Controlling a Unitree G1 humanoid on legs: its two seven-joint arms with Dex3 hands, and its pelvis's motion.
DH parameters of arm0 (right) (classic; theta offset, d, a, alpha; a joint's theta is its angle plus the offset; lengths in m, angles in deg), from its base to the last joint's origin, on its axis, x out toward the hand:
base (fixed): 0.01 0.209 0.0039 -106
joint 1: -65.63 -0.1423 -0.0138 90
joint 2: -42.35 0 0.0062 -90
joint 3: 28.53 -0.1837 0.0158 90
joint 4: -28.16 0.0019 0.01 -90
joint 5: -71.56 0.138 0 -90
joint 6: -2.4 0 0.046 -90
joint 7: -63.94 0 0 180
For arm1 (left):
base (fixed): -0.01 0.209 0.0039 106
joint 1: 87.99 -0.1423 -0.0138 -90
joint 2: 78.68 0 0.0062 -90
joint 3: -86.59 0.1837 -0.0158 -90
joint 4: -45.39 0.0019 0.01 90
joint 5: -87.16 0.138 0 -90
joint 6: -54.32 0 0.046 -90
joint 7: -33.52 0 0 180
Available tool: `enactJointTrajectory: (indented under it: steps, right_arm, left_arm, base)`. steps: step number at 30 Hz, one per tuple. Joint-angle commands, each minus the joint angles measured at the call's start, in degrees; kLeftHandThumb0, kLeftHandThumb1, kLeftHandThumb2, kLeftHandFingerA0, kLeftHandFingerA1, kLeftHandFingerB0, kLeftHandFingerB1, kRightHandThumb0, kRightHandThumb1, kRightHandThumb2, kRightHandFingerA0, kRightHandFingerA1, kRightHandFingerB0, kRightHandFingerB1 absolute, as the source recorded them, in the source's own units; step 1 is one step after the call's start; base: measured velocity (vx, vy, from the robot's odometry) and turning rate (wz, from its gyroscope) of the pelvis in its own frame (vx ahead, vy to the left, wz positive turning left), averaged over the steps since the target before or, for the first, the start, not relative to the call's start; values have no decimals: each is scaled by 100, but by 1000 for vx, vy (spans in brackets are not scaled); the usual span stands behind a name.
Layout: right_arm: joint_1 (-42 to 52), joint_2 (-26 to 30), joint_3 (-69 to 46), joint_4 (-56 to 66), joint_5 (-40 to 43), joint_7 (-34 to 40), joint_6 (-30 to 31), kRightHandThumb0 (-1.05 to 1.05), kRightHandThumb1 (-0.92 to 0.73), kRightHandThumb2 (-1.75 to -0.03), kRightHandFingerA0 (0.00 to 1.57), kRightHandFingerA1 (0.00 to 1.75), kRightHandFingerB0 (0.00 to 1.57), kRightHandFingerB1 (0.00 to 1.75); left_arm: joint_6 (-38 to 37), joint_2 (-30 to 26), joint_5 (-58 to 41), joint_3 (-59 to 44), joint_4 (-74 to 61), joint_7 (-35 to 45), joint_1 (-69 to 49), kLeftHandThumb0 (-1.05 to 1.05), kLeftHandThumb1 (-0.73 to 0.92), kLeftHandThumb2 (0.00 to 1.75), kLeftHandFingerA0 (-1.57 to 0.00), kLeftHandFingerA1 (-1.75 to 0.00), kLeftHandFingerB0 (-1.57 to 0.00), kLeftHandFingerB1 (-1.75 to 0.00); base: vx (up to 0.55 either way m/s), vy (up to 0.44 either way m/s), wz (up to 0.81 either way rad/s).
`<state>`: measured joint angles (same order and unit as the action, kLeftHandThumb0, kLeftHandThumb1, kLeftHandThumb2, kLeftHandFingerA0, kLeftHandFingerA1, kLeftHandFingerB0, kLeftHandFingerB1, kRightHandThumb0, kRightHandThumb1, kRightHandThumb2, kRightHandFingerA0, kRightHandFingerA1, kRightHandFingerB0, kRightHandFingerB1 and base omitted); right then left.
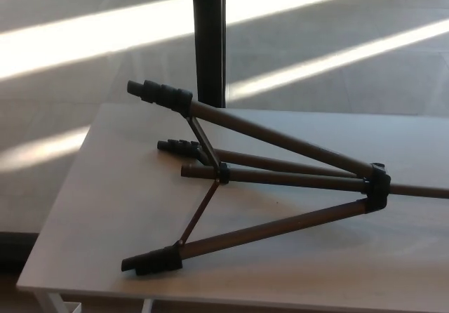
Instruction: Use both hands of the robot to pick up the tripod lying in the middle of the desk and make it stand upright on the desk
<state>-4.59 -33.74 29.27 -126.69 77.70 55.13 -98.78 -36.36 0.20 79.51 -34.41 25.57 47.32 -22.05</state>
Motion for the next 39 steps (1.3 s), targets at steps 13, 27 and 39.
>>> enactJointTrajectory:
  steps: [13, 27, 39]
  right_arm:
    - [-326, -215, -2005, 2535, 2616, -1448, 690, -81, -75, -63, 58, 46, 37, 33]
    - [-310, -1276, -651, 8625, 4579, 133, 2042, -77, -76, -63, 71, 64, 52, 39]
    - [-527, -1990, 1125, 9887, 4760, 270, 2332, -76, -76, -63, 63, 69, 44, 45]
  left_arm:
    - [-347, -600, -1135, -1158, -1615, 488, 1079, -69, 75, 63, -56, -59, -48, -44]
    - [947, -1308, -2223, -1301, -5663, 477, 3021, -89, 38, 90, -82, -66, -78, -54]
    - [1236, -1187, -2136, -96, -7792, 415, 4624, -69, 74, 62, -52, -59, -52, -48]
  base:
    - [0, 0, 0]
    - [0, 0, 0]
    - [0, 0, 0]
